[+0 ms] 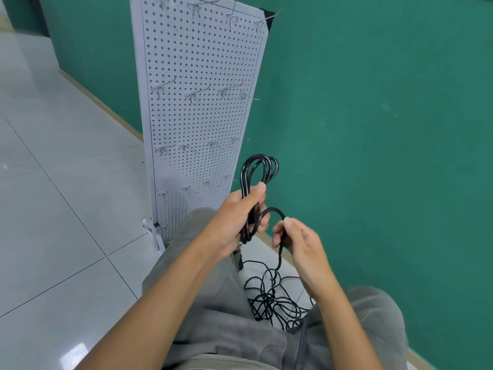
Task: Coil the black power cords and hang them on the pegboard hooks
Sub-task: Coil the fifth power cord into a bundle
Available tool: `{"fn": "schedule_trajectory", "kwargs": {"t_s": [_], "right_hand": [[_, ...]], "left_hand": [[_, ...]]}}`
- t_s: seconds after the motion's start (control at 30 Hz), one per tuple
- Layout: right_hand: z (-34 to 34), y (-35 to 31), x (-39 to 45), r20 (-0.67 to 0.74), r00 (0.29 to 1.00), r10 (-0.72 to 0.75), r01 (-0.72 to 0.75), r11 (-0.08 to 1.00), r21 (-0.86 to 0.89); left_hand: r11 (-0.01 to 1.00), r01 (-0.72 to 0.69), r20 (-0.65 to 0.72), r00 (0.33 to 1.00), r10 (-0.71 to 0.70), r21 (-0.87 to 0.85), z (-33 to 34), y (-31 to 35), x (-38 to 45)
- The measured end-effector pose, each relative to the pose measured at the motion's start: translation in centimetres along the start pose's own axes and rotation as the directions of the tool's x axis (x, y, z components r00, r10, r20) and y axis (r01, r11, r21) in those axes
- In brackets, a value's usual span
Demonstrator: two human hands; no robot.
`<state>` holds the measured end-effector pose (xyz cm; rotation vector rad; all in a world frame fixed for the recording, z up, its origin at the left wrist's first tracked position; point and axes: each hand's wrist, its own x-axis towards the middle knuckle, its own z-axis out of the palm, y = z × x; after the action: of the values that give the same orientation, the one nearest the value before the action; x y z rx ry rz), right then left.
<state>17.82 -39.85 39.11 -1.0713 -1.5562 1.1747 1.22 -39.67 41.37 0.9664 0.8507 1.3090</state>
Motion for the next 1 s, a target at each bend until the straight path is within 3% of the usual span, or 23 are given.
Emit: {"fn": "schedule_trajectory", "kwargs": {"t_s": [0.13, 0.3, 0.47, 0.67, 0.77, 1.0], "right_hand": [[0.0, 0.9, -0.5, 0.008, 1.000, -0.008, 0.007, 0.998, 0.065], [-0.2, 1.9, -0.4, -0.004, 0.999, 0.037, -0.037, 0.999, -0.007], [-0.4, 1.8, -0.5, -0.119, 0.992, 0.050, -0.041, 0.997, 0.072], [-0.8, -0.8, -0.2, -0.147, 0.989, -0.034, 0.050, 0.993, 0.103], [-0.3, -1.9, 0.1, -0.172, 0.982, -0.074, 0.074, 0.997, -0.008], [0.7, -2.9, 1.1, -0.362, 0.928, -0.083, 0.034, 0.990, -0.138]], "left_hand": [[0.999, -0.039, -0.104, 0.994, 0.040, 0.013, -1.0, -0.1, 0.5], [0.996, -0.083, -0.122, 0.989, 0.079, -0.028, -1.7, -0.9, 1.2], [0.979, -0.071, -0.157, 0.982, 0.102, 0.189, -2.1, -2.2, 1.8], [0.888, -0.032, -0.026, 0.998, 0.050, 0.458, -1.0, -4.1, 1.6], [0.867, 0.000, 0.000, 1.000, 0.000, 0.498, 0.0, -4.6, 1.3], [0.823, -0.110, 0.074, 0.994, 0.083, 0.557, 2.3, -5.2, 0.8]]}}
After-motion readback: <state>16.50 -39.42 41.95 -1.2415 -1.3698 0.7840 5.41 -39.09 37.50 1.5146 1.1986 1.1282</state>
